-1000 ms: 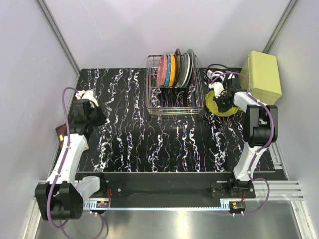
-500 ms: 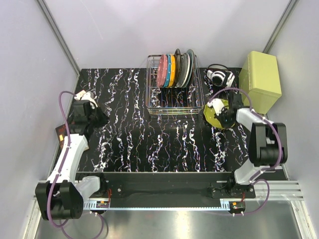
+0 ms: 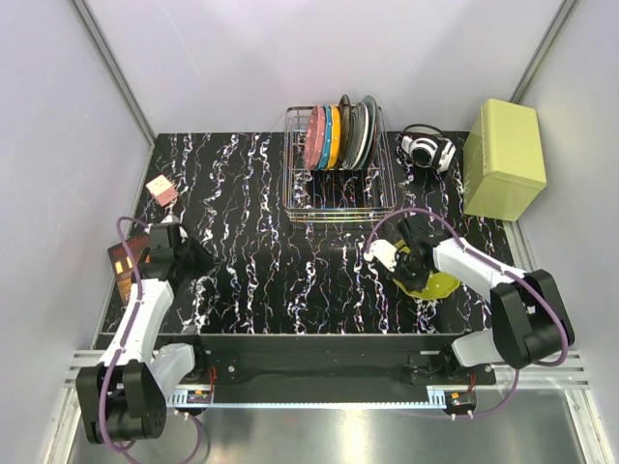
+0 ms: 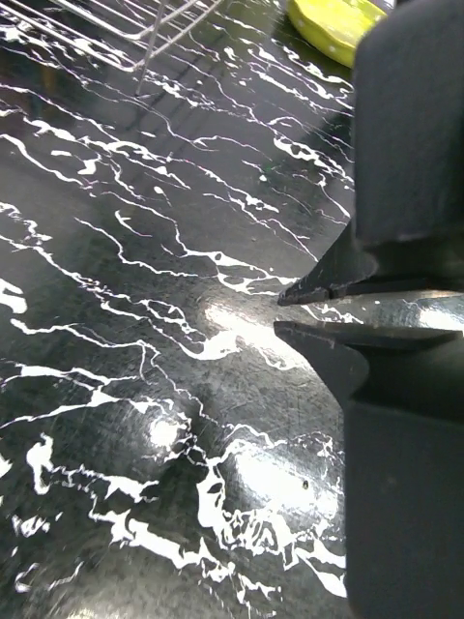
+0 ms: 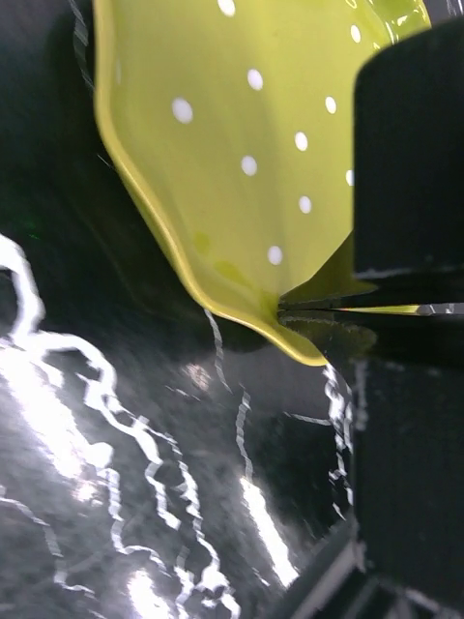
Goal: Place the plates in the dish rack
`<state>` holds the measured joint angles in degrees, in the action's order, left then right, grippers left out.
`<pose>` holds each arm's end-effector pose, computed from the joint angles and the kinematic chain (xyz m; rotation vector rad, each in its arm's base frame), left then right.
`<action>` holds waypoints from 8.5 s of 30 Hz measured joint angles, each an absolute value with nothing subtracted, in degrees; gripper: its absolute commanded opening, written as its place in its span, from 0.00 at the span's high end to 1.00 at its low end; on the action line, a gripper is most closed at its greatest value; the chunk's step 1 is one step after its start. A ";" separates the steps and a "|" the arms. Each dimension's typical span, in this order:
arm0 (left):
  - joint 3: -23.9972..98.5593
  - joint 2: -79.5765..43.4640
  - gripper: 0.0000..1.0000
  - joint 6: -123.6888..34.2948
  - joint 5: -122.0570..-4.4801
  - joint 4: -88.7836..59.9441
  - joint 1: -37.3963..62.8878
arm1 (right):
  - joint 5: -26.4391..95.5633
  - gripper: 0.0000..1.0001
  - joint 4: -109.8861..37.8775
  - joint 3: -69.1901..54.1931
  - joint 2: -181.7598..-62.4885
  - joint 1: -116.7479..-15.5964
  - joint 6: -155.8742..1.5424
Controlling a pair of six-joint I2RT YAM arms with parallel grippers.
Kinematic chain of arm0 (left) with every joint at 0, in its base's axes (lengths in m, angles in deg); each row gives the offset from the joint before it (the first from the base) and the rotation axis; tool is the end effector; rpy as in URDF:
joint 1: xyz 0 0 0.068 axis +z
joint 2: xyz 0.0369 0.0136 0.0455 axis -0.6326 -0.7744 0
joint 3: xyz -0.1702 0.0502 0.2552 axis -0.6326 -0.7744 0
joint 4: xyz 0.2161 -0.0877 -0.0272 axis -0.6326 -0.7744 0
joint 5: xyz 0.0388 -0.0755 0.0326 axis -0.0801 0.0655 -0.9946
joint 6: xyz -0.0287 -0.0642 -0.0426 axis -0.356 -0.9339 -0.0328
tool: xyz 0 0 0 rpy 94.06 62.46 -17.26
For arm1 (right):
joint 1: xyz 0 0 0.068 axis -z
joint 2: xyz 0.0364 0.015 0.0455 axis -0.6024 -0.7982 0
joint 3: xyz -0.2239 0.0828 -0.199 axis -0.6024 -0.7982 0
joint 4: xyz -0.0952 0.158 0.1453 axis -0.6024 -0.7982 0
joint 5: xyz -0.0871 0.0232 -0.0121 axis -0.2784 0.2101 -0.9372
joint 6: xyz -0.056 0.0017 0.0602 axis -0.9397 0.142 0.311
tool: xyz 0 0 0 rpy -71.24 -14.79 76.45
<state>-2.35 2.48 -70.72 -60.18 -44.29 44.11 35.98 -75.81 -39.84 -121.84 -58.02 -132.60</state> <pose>0.1615 -0.0004 0.2241 -0.8160 2.3473 -0.4907 0.1921 0.0857 0.1870 -1.6724 2.3639 0.1496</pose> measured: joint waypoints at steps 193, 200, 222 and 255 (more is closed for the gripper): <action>-2.51 8.38 0.11 -56.10 -62.80 -31.44 38.88 | -17.26 1.00 -52.97 68.35 -184.70 -80.38 -82.18; -3.73 9.01 0.11 -56.69 -61.51 -30.54 38.88 | -22.42 1.00 -48.42 68.35 -185.88 -79.96 -87.23; -4.89 12.42 0.07 -58.68 -61.55 -30.11 38.88 | -26.99 1.00 -39.49 68.35 -190.71 -79.90 -94.24; -8.32 12.62 0.05 -58.90 -61.71 -27.51 38.88 | -22.95 1.00 -38.26 69.11 -194.88 -77.03 -90.48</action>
<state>-8.32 12.62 -58.90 -61.71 -27.51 38.88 -22.95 -38.26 69.11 -194.88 -77.03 -90.48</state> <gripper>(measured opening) 0.942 0.323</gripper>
